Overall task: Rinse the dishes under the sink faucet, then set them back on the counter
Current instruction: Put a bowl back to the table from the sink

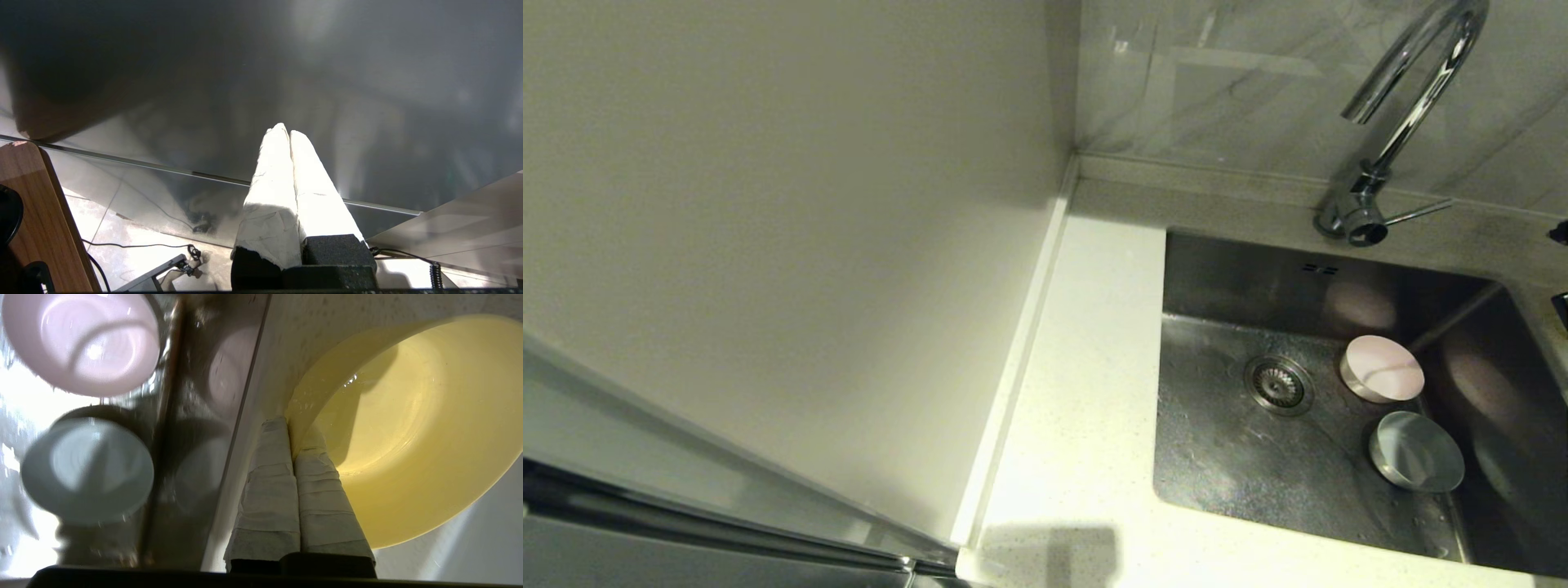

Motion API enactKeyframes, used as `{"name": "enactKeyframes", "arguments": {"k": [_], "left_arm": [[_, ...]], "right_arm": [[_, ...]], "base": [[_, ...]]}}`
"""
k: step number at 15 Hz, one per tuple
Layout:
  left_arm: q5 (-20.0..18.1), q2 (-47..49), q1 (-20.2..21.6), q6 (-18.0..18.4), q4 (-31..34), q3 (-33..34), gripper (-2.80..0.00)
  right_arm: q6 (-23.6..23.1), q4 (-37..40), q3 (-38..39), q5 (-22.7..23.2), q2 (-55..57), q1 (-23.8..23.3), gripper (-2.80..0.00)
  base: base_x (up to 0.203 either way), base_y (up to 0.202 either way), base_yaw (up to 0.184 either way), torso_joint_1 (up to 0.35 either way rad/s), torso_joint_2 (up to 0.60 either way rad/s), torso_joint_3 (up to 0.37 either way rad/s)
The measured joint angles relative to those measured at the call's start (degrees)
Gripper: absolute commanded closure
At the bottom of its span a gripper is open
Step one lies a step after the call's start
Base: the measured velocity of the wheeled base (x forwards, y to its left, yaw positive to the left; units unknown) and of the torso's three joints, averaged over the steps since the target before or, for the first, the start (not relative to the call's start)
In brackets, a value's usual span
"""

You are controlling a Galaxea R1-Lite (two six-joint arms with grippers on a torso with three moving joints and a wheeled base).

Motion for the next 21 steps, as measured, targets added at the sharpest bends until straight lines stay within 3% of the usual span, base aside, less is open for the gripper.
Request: {"name": "enactKeyframes", "arguments": {"k": [1,2,8,13,18,21], "left_arm": [[0.0,0.0,0.0,0.0,0.0,0.0,0.0],[0.0,0.0,0.0,0.01,0.0,0.0,0.0],[0.0,0.0,0.0,0.0,0.0,0.0,0.0],[-0.02,0.0,0.0,0.0,0.0,0.0,0.0],[0.0,0.0,0.0,-0.02,0.0,0.0,0.0],[0.0,0.0,0.0,0.0,0.0,0.0,0.0]], "right_arm": [[0.73,-0.02,-1.26,-0.09,1.19,0.04,0.0],[0.84,-0.22,-2.32,-0.15,2.33,0.09,-2.8],[1.75,-1.7,-7.28,0.07,5.52,0.09,-2.8],[7.49,-3.78,-8.67,1.05,3.94,-0.02,-2.8],[14.55,-2.34,-8.13,8.35,-1.9,0.52,-2.8],[13.97,7.99,-6.82,13.63,-6.09,0.78,-2.8]], "base": [[0.0,0.0,0.0,0.0,0.0,0.0],[0.0,0.0,0.0,0.0,0.0,0.0],[0.0,0.0,0.0,0.0,0.0,0.0],[0.0,0.0,0.0,0.0,0.0,0.0],[0.0,0.0,0.0,0.0,0.0,0.0],[0.0,0.0,0.0,0.0,0.0,0.0]]}}
